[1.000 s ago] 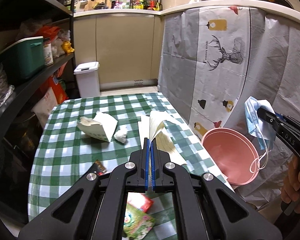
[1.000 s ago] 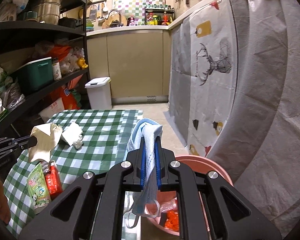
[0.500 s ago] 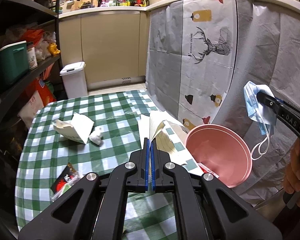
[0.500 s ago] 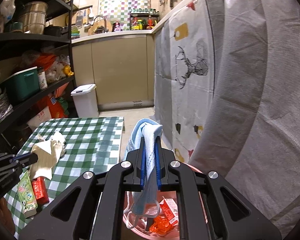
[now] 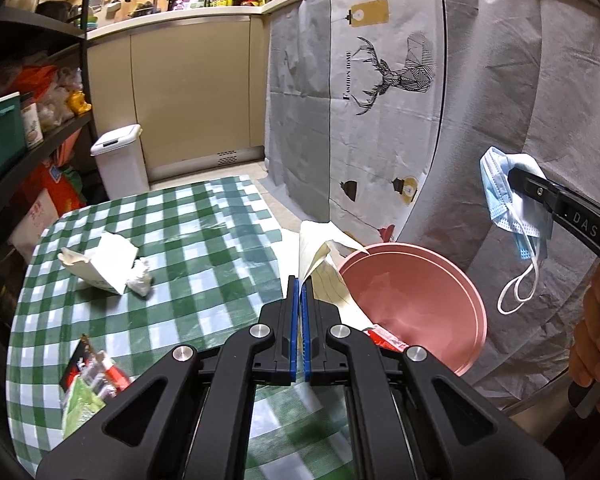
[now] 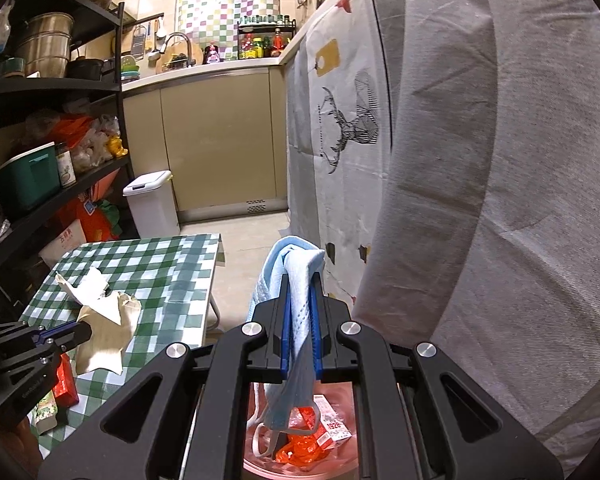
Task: Collect trash
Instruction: 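Carry the face mask with the right tool over the bucket while the left carries the paper strip, then open both grippers to drop the mask and paper strip into the bucket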
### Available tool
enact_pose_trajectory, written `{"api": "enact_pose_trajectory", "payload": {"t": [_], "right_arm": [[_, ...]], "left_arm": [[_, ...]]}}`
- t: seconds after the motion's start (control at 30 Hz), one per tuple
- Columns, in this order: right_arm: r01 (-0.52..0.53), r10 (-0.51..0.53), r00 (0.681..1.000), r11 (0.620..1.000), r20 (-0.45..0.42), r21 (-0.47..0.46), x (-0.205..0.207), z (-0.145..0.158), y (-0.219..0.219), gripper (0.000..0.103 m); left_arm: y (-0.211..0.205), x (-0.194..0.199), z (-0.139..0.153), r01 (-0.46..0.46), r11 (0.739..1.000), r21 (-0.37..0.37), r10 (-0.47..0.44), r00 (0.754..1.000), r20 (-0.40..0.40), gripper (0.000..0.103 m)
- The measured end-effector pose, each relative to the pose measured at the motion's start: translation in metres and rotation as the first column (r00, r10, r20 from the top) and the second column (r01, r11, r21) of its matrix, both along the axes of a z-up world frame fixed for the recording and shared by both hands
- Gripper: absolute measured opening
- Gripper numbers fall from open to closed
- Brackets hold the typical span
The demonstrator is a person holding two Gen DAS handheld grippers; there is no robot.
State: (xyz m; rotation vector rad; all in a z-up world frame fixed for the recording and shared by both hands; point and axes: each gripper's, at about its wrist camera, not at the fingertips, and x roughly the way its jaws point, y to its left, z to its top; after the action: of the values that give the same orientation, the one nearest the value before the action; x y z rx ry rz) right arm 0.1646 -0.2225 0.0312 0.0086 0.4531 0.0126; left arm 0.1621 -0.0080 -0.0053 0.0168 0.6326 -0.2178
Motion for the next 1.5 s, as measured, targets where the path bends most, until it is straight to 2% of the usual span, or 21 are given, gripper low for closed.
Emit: {"api": "enact_pose_trajectory", "payload": {"t": [0.77, 1.1, 1.2, 1.23, 1.27, 1.3, 1.33, 1.37, 1.5], "right_arm": [[0.032, -0.034, 0.997, 0.999, -0.075, -0.02, 0.018, -0.02, -0.022, 0.009], [0.033, -0.035, 0.995, 0.999, -0.092, -0.025, 0.025, -0.026, -0.029, 0.009], [0.035, -0.037, 0.995, 0.999, -0.097, -0.026, 0.027, -0.027, -0.029, 0.014], [0.042, -0.044, 0.994, 0.999, -0.098, -0.03, 0.028, -0.028, -0.029, 0.016], [0.042, -0.045, 0.993, 0.999, -0.105, -0.032, 0.028, -0.029, -0.029, 0.021], [0.039, -0.042, 0.993, 0.999, -0.111, -0.03, 0.029, -0.031, -0.029, 0.031], [0.041, -0.044, 0.993, 0.999, -0.111, -0.028, 0.029, -0.031, -0.029, 0.033], [0.04, -0.043, 0.993, 0.999, -0.111, -0.029, 0.03, -0.032, -0.028, 0.033], [0.035, -0.038, 0.993, 0.999, -0.114, -0.028, 0.03, -0.033, -0.028, 0.039]], "left_arm": [[-0.062, 0.019, -0.021, 0.096, 0.995, -0.017, -0.097, 0.994, -0.05, 0.002], [-0.073, 0.028, -0.029, 0.109, 0.994, -0.017, -0.11, 0.992, -0.067, 0.002], [-0.074, 0.029, -0.03, 0.115, 0.993, -0.024, -0.116, 0.991, -0.073, 0.002], [-0.075, 0.03, -0.03, 0.121, 0.992, -0.032, -0.123, 0.989, -0.079, 0.003], [-0.075, 0.032, -0.031, 0.125, 0.991, -0.041, -0.129, 0.988, -0.089, 0.009], [-0.074, 0.034, -0.03, 0.123, 0.991, -0.046, -0.127, 0.987, -0.094, 0.016], [-0.073, 0.034, -0.029, 0.117, 0.992, -0.048, -0.121, 0.989, -0.09, 0.031], [-0.071, 0.033, -0.028, 0.113, 0.992, -0.057, -0.117, 0.99, -0.081, 0.036], [-0.063, 0.033, -0.027, 0.098, 0.993, -0.063, -0.103, 0.992, -0.079, 0.036]]}}
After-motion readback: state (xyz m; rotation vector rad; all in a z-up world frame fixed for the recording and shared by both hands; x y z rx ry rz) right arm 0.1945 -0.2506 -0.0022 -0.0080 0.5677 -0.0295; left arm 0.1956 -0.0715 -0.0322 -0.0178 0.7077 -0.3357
